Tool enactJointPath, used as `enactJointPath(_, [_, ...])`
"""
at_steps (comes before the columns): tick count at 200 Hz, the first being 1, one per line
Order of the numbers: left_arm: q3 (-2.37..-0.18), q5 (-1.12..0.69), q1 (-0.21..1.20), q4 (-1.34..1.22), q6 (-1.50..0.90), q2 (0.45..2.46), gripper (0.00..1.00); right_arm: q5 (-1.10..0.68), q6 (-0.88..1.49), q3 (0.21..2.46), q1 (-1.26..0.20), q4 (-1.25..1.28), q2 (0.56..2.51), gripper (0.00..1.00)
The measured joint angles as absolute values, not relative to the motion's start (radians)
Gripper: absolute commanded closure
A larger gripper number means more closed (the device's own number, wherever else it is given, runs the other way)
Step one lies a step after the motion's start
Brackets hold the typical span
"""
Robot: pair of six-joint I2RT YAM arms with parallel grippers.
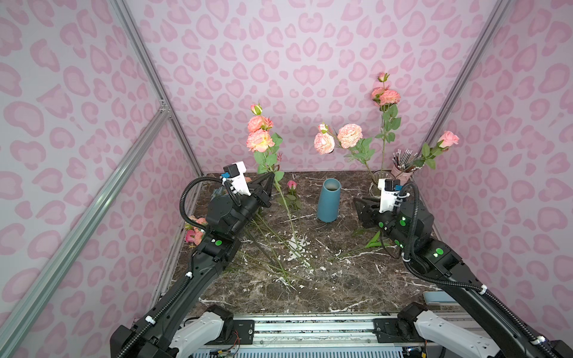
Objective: Place the pink flowers into the vase
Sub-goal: Pick up the flower at the center of the board.
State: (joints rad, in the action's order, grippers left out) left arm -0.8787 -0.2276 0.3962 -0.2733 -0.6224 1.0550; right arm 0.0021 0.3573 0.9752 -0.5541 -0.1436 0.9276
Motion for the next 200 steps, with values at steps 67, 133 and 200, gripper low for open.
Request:
enactJointPath(67, [-0.920,-0.557,0.389,-0.249,-0.600,1.032,0.97,-0.263,0.333,1.166,-0.688,-0.041,1.150,0.64])
enactJointPath(133, [-0.921,-0.685,0.388,-0.231,-0.583,1.024,0.97,-0.449,0.390,1.243,-0.700,0.074,1.259,0.58])
enactJointPath(200, [-0.921,-0.715,0.388,-0.243,-0.602,1.039,0.97,-0.547,0.424,1.242,-0.727,0.129,1.291,0.56])
